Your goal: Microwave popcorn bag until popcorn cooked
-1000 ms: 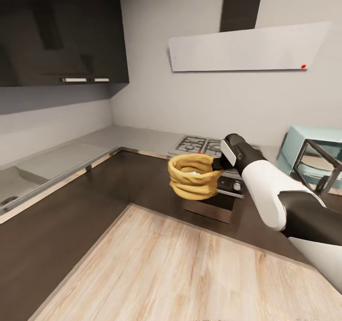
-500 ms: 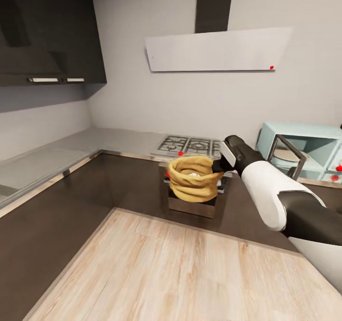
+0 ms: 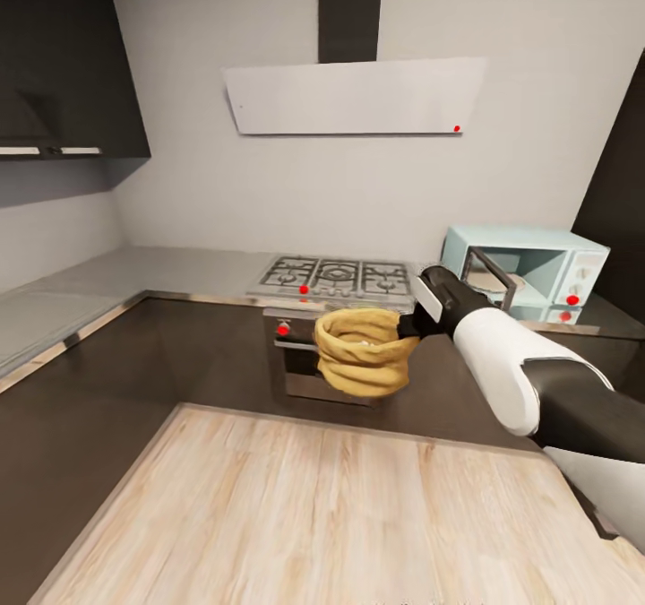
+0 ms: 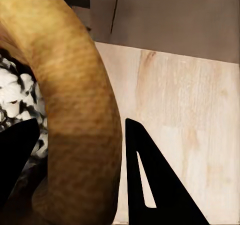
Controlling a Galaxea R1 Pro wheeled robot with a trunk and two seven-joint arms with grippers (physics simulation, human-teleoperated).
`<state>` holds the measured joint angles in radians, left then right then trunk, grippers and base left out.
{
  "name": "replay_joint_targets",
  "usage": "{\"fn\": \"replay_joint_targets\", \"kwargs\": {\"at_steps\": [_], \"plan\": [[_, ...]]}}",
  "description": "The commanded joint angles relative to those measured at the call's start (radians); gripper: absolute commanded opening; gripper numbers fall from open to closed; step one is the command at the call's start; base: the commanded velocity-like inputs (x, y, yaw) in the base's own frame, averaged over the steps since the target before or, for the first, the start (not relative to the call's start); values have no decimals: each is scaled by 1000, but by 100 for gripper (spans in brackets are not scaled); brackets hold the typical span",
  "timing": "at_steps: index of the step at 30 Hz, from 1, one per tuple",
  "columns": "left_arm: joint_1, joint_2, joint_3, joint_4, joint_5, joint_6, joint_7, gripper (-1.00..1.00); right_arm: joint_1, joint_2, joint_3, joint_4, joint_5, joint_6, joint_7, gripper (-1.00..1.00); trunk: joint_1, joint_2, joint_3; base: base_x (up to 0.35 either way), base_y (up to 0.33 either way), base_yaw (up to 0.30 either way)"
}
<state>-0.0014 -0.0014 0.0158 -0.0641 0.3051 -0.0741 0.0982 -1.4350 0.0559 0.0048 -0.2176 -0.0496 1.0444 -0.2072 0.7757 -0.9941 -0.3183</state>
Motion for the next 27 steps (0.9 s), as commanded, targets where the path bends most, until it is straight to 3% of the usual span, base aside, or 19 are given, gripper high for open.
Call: {"fn": "replay_joint_targets", "kwargs": {"at_steps": [1, 6, 16, 27], "plan": [[0, 0, 1, -1, 4, -3, 2, 100, -1, 0, 0, 22, -6, 3, 0, -100, 0, -1, -1, 0, 0, -277], [0, 0, 1, -3, 3, -3, 2, 100, -1, 0, 0, 132, -6, -5, 6, -100, 0, -1, -1, 0, 0, -277], [0, 0, 1, -5, 3, -3, 2, 100, -1, -2, 0, 174, -6, -46, 11, -100, 0, -1, -1, 0, 0, -276], [0, 0, 1, -3, 3, -3, 2, 100, -1, -53, 0, 199, 0, -73, 10, -100, 0, -1, -1, 0, 0, -276]]}}
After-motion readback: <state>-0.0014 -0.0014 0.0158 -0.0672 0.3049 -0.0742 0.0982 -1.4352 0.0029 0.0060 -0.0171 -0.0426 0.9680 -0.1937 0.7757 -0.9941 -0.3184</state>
